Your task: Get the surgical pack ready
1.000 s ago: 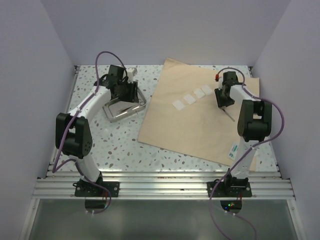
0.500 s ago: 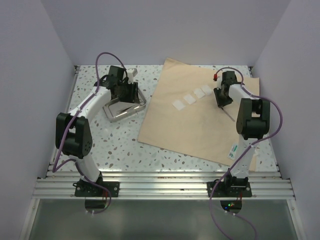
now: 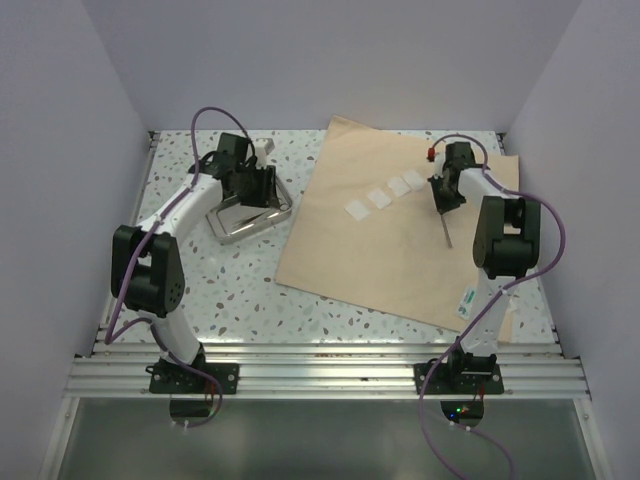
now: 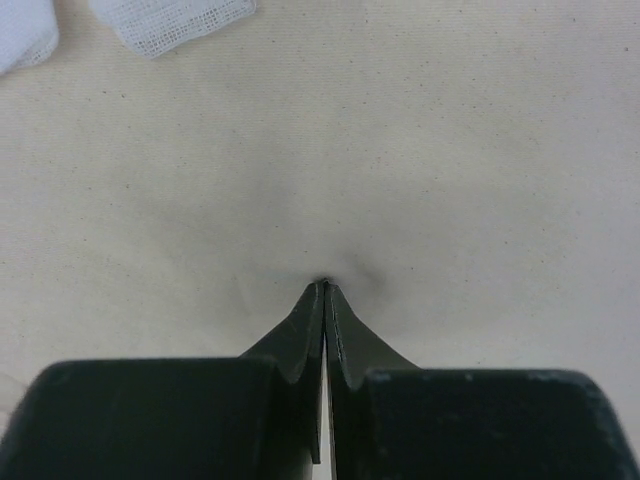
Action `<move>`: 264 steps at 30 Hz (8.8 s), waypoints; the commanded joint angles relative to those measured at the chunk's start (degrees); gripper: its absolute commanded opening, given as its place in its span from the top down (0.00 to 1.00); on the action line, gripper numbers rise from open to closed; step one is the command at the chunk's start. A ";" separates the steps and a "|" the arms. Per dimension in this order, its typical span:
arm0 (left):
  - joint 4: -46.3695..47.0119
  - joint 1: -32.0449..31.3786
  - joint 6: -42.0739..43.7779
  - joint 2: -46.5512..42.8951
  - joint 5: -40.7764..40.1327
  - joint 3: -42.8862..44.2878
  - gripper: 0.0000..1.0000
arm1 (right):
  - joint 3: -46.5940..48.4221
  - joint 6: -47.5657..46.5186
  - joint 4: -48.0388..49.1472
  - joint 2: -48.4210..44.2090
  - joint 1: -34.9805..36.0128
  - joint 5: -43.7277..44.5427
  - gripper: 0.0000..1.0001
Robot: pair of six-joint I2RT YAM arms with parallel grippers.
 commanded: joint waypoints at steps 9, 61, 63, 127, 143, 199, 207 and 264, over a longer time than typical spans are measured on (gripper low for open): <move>4.74 -0.20 -5.16 -1.65 2.97 -3.17 0.53 | 8.32 11.17 -6.59 -1.30 -0.44 1.17 1.00; 18.90 -14.17 -13.95 2.84 11.33 -3.97 0.46 | 2.79 23.23 -15.49 0.89 9.85 6.88 0.57; 18.81 -14.17 -13.95 2.92 11.42 -3.97 0.46 | 1.82 23.41 -14.96 1.33 9.49 6.36 0.60; 15.67 -6.27 -16.17 -2.35 8.35 -9.50 1.00 | 12.86 41.72 -9.67 -11.53 29.44 -12.19 0.64; 6.07 11.93 -10.27 11.34 5.71 5.07 1.00 | 13.58 46.09 -5.09 -2.02 17.58 -30.04 0.23; -6.15 1.39 -2.26 -0.95 -11.26 5.97 0.61 | -6.62 66.56 11.94 -0.52 14.24 -18.26 0.52; -6.76 1.39 -2.00 -0.94 -10.64 6.84 0.61 | -6.88 67.08 13.43 2.03 14.24 -17.82 0.54; -5.62 1.12 -2.88 2.22 -6.77 8.16 0.61 | 1.73 62.16 13.61 3.09 8.70 -16.41 1.00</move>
